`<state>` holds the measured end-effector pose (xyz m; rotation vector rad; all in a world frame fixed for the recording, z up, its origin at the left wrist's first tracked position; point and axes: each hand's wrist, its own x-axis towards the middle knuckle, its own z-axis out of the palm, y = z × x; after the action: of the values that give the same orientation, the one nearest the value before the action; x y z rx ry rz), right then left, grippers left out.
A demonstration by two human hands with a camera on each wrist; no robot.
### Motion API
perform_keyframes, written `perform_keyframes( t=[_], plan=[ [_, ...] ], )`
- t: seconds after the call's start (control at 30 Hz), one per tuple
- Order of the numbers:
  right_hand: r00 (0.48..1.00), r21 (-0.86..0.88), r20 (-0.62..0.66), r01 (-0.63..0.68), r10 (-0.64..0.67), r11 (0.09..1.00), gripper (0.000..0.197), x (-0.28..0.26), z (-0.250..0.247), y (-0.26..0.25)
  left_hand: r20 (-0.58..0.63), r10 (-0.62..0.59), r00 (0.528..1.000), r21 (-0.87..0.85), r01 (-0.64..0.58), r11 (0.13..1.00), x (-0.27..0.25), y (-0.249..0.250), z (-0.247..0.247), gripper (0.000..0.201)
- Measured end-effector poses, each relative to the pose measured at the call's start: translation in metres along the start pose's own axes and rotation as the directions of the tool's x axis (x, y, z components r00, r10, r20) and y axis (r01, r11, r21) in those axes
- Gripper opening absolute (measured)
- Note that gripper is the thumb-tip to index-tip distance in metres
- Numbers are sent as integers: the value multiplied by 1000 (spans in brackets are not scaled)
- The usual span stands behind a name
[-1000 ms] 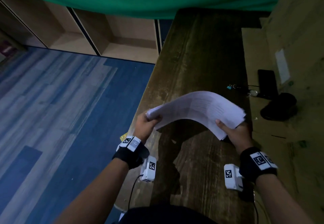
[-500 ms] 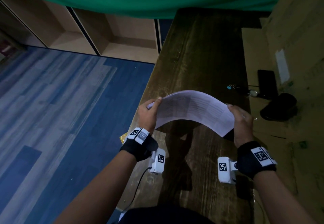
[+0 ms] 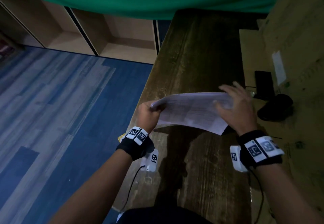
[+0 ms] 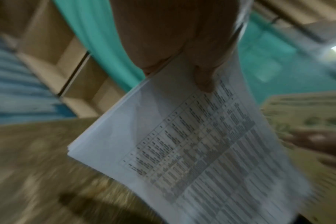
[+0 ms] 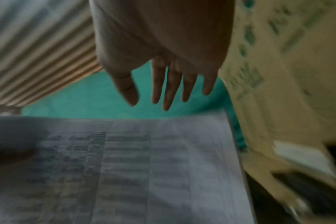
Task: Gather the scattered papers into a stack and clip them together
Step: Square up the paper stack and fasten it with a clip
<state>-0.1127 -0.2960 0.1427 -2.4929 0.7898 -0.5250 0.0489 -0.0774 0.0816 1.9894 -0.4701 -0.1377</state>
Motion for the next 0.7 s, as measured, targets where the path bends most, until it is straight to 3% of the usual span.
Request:
perform_keyframes(
  t=[0.07, 0.13, 0.17, 0.2, 0.23, 0.27, 0.3, 0.33, 0.37, 0.43, 0.5, 0.53, 0.6, 0.7],
  plan=[
    [970, -76, 233, 94, -74, 993, 68, 7, -11, -25, 105, 159, 982, 70, -167, 984, -2, 23, -7, 9],
    [908, -97, 405, 155, -104, 983, 66, 12, -17, -49, 183, 292, 939, 176, -324, 930, 1, 46, 5, 17],
    [890, -105, 440, 186, -122, 977, 56, 14, -17, -57, 165, 251, 954, 264, -288, 920, 1, 64, 10, 13],
    [892, -108, 425, 218, -153, 970, 40, 14, -19, -64, 107, 197, 975, 461, -224, 858, 1, 80, 11, 19],
    [907, -74, 387, 212, -168, 974, 21, 13, -21, -67, -25, 189, 982, 563, -142, 814, 1, 83, 3, 29],
    [923, -1, 337, 199, -187, 980, 16, 12, -22, -65, -48, 196, 979, 513, -144, 846, 4, 91, -3, 25],
    [940, 78, 282, 175, -190, 982, 29, 11, -25, -62, 39, 318, 947, 321, -313, 894, 6, 92, -13, 21],
    [955, 163, 240, 140, -177, 977, 38, 10, -28, -57, 44, 390, 920, 140, -392, 909, 7, 96, -30, 30],
    [966, 273, 200, 104, -162, 956, 41, 10, -32, -52, -6, 371, 928, 19, -371, 928, 10, 92, -48, 48],
    [976, 512, 170, 29, -135, 859, 30, 4, -43, -47, -23, 177, 984, -171, -178, 969, 19, 77, -63, 86],
    [969, 690, 224, -81, -106, 719, 22, -2, -46, -47, 180, 39, 983, -386, 34, 922, 19, 67, -64, 103],
    [962, 725, 253, -119, -102, 679, 22, -5, -43, -48, 285, 25, 958, -468, 116, 876, 16, 67, -62, 101],
    [966, 760, 248, -152, -66, 632, 23, -11, -34, -52, 314, 28, 949, -575, 167, 801, 8, 72, -59, 88],
    [986, 777, 166, -149, 29, 612, 33, -16, -20, -51, 138, 10, 990, -587, 73, 806, 2, 89, -50, 31]
  ],
)
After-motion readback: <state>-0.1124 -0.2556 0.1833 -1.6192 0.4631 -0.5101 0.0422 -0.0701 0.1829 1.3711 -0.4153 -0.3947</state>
